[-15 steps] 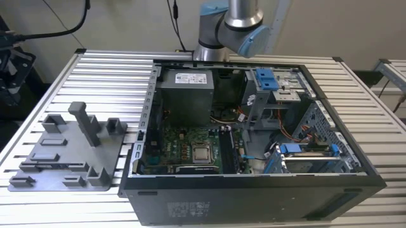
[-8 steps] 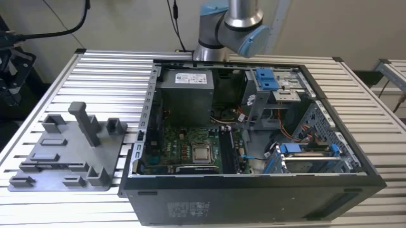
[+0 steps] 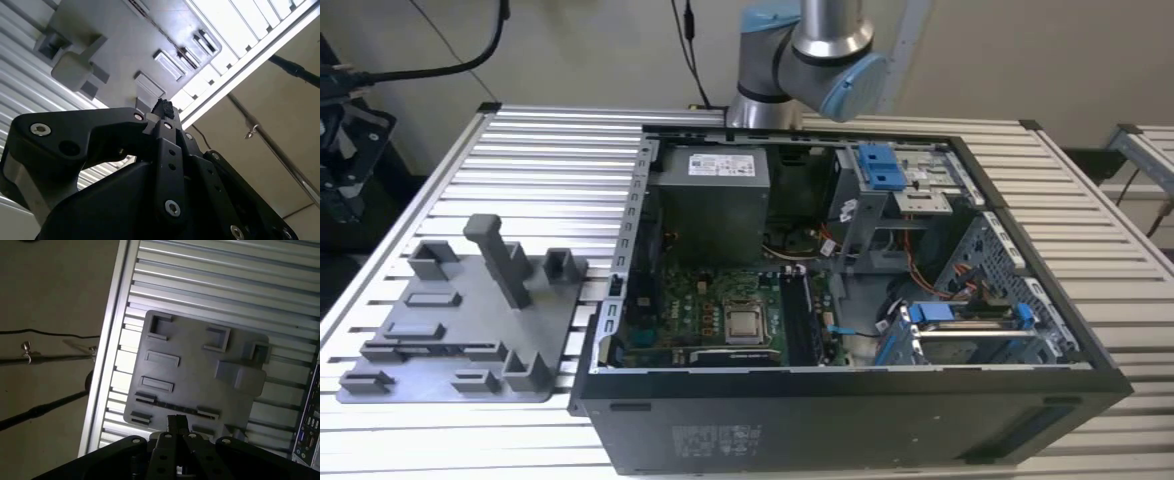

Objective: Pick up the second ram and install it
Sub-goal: 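Pick up the second ram and move it above second insertion slot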

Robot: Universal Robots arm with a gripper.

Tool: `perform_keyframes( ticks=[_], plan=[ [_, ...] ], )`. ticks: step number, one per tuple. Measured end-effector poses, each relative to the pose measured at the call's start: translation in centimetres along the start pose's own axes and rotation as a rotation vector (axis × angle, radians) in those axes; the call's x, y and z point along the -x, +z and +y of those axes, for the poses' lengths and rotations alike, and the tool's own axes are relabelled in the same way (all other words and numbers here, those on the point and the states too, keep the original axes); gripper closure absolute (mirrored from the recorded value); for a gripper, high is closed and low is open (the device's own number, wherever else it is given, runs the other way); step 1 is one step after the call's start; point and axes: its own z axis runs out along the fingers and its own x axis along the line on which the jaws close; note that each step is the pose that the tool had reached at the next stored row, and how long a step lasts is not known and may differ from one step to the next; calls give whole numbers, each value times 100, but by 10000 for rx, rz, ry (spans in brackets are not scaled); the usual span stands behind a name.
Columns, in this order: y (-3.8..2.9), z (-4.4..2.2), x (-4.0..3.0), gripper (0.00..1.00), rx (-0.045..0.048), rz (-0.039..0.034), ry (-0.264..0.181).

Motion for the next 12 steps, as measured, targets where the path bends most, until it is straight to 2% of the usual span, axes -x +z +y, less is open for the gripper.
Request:
perform_keyframes(
  ticks=[12],
  plan=[
    [1, 0, 1, 89, -36, 14, -659]
  ],
)
